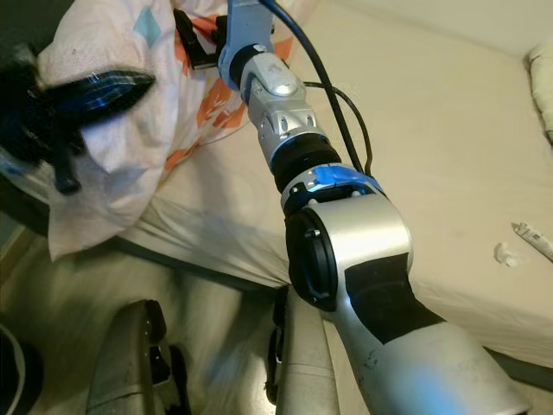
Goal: Clean up the room
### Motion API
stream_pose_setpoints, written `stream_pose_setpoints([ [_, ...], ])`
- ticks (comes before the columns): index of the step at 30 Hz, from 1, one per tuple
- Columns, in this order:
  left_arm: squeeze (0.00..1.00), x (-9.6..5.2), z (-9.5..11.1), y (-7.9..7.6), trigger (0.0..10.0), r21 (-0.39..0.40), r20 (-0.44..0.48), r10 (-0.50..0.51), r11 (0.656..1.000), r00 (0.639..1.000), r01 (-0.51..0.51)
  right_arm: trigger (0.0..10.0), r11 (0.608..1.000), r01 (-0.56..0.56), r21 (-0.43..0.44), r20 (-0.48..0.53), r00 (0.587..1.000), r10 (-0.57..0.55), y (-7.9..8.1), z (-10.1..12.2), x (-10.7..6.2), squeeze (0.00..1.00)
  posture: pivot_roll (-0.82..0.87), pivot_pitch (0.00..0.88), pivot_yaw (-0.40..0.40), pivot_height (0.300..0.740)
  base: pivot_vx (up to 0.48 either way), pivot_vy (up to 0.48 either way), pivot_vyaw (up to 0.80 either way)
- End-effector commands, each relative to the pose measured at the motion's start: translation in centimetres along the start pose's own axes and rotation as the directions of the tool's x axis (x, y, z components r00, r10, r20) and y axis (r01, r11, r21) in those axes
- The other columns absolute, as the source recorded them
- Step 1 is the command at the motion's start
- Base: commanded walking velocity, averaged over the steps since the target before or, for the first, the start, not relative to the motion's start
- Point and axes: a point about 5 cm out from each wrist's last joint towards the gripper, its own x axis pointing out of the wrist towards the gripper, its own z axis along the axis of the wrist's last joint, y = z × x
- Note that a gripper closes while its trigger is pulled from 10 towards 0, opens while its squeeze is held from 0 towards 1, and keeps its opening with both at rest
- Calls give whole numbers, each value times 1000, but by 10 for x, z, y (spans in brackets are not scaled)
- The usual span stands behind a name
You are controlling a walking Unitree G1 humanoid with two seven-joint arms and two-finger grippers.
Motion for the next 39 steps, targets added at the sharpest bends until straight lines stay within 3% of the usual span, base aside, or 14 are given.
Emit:
stream_pose_setpoints([
  [1,0,9,-11,-13,10000,12,-60,-93,996,994,94,10000,1000,1,-1,-27,1000,-1,0,-8,-2,0,76,189,-34,583,0,0,0],
  [12,0,38,-69,-5,10000,52,-305,23,999,952,-8,10000,1000,-5,5,-27,1000,5,1,-9,-2,0,71,192,-36,583,0,0,0],
  [15,0,57,-87,22,10000,89,-352,285,958,891,-271,10000,1000,-12,6,-23,1000,12,3,-8,-1,0,63,193,-33,583,0,0,0],
  [17,0,62,-92,44,10000,118,-360,477,876,802,-468,10000,1000,-17,7,-19,1000,17,3,-7,-1,0,61,192,-32,583,0,0,0],
  [18,0,60,-93,66,10000,117,-347,646,749,679,-653,10000,999,-32,13,-9,999,32,5,-5,0,0,57,191,-30,583,0,0,0],
  [19,0,60,-93,66,10000,117,-347,646,749,679,-653,10000,999,-32,13,-9,999,32,5,-5,0,0,57,191,-30,583,0,0,0],
  [21,0,49,-81,99,10000,-22,-274,826,507,493,-862,10000,996,-85,31,26,996,84,11,2,2,0,46,189,-28,583,0,0,0],
  [22,0,49,-81,99,10000,-22,-274,826,507,493,-862,10000,996,-85,31,26,996,84,11,2,2,0,46,189,-28,583,0,0,0],
  [25,0,30,-54,132,10000,-123,-168,939,283,302,-951,10000,985,-168,41,84,983,164,23,13,5,0,36,185,-26,583,0,0,0],
  [29,0,22,-46,141,10000,-129,-146,959,224,242,-966,10000,980,-195,41,102,976,190,27,16,6,0,34,185,-25,583,0,0,0],
  [31,0,3,-25,157,10000,-103,-87,991,97,106,-990,10000,966,-252,53,152,958,241,35,22,6,0,26,182,-23,583,0,0,0],
  [32,0,3,-25,157,10000,-103,-87,991,97,106,-990,10000,966,-252,53,152,958,241,35,22,6,0,26,182,-23,583,0,0,0],
  [34,0,-28,-5,170,10000,-16,-26,996,-85,-85,-996,10000,937,-343,60,213,922,324,45,22,3,0,12,183,-22,583,0,0,0],
  [39,0,-63,8,176,10000,43,44,971,-238,-236,-970,10000,908,-415,55,262,884,388,49,0,-11,0,6,187,-22,583,0,0,0],
])
